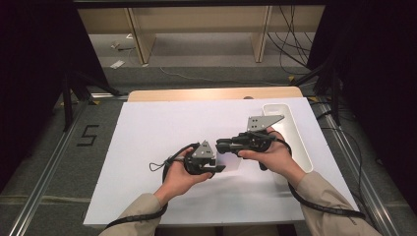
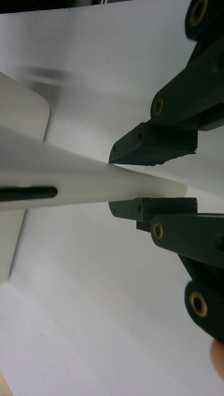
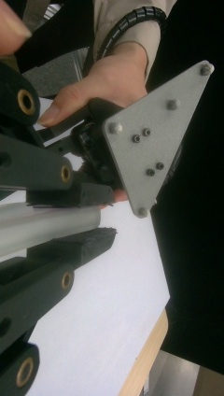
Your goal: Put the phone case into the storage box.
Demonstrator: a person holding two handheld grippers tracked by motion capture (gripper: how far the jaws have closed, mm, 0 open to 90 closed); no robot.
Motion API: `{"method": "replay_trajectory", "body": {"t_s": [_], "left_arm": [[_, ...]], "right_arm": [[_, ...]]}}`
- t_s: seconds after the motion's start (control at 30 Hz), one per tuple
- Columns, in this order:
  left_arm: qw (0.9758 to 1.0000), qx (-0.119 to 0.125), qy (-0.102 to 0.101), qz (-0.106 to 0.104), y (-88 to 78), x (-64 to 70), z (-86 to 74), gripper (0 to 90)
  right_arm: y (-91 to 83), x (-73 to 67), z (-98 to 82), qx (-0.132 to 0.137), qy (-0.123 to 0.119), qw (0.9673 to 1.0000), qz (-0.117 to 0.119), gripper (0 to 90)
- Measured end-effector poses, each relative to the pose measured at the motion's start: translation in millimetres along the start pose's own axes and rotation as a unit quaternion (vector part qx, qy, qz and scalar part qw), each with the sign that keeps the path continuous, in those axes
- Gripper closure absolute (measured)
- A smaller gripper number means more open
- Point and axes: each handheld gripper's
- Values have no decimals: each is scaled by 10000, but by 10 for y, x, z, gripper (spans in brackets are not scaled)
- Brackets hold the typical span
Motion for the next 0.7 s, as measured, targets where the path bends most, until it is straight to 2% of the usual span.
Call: {"method": "replay_trajectory", "body": {"t_s": [0.3, 0.43, 0.5, 0.57, 0.6, 0.7], "left_arm": [[10000, -46, -9, -42, -9, -3, 5, 739], [9999, -25, -21, -104, -17, 0, 10, 748], [9999, -18, 42, -138, -25, 0, 11, 768], [9999, 1, 94, -117, -33, 1, 7, 805], [9999, -23, 121, -91, -32, 2, 8, 808], [10000, -15, 70, -60, -30, 6, 7, 811]], "right_arm": [[-1, 10, -6, 26, -6, 10000, 45, 781], [-7, 13, 2, 21, -94, 9999, 69, 755], [-10, 15, 8, 36, -162, 9998, 74, 693], [-17, 21, 16, 22, -226, 9997, 64, 566], [-14, 25, 15, 34, -256, 9997, 1, 544], [-5, 40, 0, 66, -246, 9996, -121, 451]]}}
Point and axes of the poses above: each handheld gripper's, and its own axes: y roughly forward along the jaws, z roughly out of its top, x roughly to its right, and after that the axes turned 1 degree about -y, right-handed
